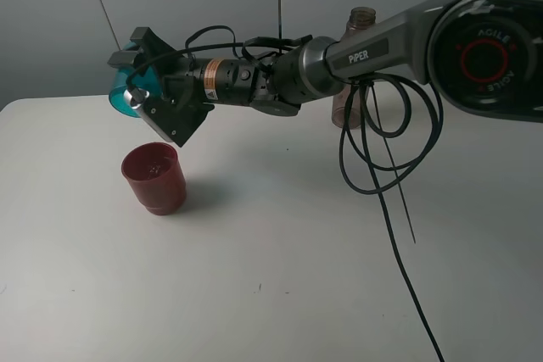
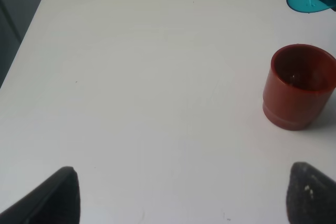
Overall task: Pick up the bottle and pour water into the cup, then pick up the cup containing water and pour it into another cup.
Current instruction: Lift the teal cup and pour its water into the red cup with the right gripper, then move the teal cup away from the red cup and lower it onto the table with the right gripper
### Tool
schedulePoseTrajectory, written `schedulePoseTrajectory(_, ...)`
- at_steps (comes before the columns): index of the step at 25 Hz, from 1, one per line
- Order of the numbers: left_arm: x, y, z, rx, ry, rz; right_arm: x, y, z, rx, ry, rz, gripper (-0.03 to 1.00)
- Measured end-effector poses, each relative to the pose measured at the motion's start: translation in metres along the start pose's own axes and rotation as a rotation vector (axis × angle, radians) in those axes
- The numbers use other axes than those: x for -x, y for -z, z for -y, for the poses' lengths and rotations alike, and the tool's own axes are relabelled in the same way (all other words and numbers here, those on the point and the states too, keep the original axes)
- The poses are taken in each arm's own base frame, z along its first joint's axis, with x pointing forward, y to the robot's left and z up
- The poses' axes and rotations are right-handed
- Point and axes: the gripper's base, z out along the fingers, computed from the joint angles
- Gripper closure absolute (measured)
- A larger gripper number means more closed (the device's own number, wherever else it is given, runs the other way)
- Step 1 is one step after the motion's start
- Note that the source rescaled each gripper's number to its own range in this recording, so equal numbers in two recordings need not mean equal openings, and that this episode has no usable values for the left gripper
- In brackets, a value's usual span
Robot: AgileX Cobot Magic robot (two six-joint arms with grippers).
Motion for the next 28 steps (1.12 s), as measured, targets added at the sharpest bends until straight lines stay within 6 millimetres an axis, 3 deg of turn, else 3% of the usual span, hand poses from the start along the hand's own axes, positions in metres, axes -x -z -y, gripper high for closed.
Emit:
schedulePoseTrajectory(3, 0.000, 0.000, 0.000, 0.000, 0.000, 0.000, 0.001, 0.000, 0.000, 0.001, 0.006, 0.008, 0.90)
schedulePoseTrajectory(6, 0.000, 0.000, 0.000, 0.000, 0.000, 0.000, 0.001, 0.000, 0.000, 0.001, -0.112, 0.009, 0.90)
schedulePoseTrajectory(11, 0.000, 0.000, 0.000, 0.000, 0.000, 0.000, -0.004, 0.001, 0.006, -0.021, -0.505, -0.023, 0.90)
schedulePoseTrajectory(15, 0.000, 0.000, 0.000, 0.000, 0.000, 0.000, -0.012, 0.011, 0.028, -0.055, -0.910, -0.067, 0.90)
schedulePoseTrajectory(18, 0.000, 0.000, 0.000, 0.000, 0.000, 0.000, -0.022, 0.026, 0.037, -0.076, -1.188, -0.122, 0.90)
schedulePoseTrajectory(22, 0.000, 0.000, 0.000, 0.000, 0.000, 0.000, -0.033, 0.053, 0.031, -0.102, -1.511, -0.220, 0.90)
schedulePoseTrajectory(28, 0.000, 0.000, 0.000, 0.000, 0.000, 0.000, -0.037, 0.105, 0.009, -0.103, -1.735, -0.369, 0.90)
